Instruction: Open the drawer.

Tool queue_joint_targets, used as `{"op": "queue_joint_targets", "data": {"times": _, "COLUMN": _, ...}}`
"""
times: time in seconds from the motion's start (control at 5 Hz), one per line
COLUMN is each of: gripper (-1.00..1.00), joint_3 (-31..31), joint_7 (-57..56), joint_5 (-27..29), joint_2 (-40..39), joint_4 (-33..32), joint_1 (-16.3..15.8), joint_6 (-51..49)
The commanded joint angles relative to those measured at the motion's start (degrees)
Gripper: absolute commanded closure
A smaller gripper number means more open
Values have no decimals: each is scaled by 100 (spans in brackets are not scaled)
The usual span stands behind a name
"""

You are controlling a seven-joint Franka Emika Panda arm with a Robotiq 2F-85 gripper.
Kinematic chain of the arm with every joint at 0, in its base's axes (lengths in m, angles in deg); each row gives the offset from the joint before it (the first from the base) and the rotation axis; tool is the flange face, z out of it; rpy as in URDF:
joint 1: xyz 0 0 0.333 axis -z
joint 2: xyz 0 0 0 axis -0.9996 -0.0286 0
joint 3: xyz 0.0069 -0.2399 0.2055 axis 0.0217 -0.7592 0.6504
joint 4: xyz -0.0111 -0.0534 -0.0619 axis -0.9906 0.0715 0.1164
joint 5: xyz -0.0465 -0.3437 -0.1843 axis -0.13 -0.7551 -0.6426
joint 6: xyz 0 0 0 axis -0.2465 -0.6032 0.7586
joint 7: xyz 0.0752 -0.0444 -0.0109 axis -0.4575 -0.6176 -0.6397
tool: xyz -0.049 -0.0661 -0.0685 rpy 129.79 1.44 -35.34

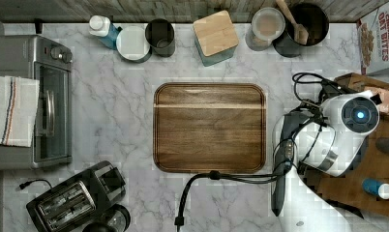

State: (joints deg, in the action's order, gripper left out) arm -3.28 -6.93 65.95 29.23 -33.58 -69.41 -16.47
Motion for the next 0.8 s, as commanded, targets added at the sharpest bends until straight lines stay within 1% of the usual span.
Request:
{"op": "queue_joint_targets", "data": {"times": 0.2, "gripper": -100, "joint_3": 185, "joint_7": 33, "joint_5": 481, "joint_2": 188, "joint_4": -587, "joint_1": 57, "joint_6": 68}}
{"op": "queue_joint_targets", "data": {"times": 0.4, "gripper": -100, "joint_3": 118, "joint_7": 65, "joint_5": 302, "joint_2": 104, "joint_4": -577, "joint_1": -59, "joint_6": 96}}
{"op": "queue_joint_targets", "data": {"times": 0.6, "gripper": -100, "joint_3": 238, "joint_7": -496, "joint_5": 531, "joint_2": -20, "joint_4": -628, "joint_1": 174, "joint_6": 474}}
{"op": "queue_joint_targets", "data": {"times": 0.8, "gripper": -100, "joint_3": 405, "joint_7": -789, "joint_5": 677, "joint_2": -86, "joint_4": -517, "joint_1": 283, "joint_6": 440}}
